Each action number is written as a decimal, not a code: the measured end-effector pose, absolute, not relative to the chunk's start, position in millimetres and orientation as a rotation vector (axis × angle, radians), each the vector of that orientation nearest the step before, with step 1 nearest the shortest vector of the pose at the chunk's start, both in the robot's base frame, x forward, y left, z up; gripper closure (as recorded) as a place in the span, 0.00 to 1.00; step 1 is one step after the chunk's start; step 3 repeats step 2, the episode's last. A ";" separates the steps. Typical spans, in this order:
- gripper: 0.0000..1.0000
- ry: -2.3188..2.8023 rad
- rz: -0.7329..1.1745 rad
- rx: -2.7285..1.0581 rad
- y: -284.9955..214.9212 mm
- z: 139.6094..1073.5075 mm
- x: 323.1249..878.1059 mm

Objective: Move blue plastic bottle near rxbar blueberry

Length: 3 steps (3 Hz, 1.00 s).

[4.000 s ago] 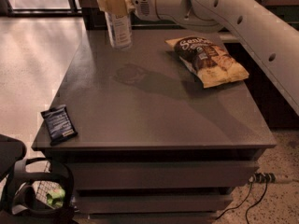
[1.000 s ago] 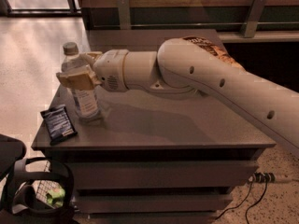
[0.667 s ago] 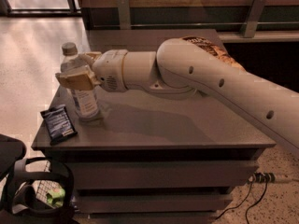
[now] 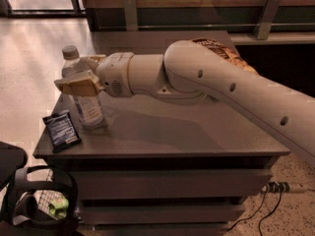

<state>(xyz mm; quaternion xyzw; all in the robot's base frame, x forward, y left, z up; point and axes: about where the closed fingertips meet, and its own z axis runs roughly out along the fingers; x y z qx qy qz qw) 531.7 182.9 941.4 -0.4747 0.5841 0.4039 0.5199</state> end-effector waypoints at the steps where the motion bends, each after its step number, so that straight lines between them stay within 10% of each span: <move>1: 0.00 1.397 0.970 -1.143 185.2 942.3 530.0; 3: 0.00 1.397 0.970 -1.143 185.3 942.4 529.9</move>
Offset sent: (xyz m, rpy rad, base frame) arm -0.0012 0.0016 0.0006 -0.0004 -0.0013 0.0030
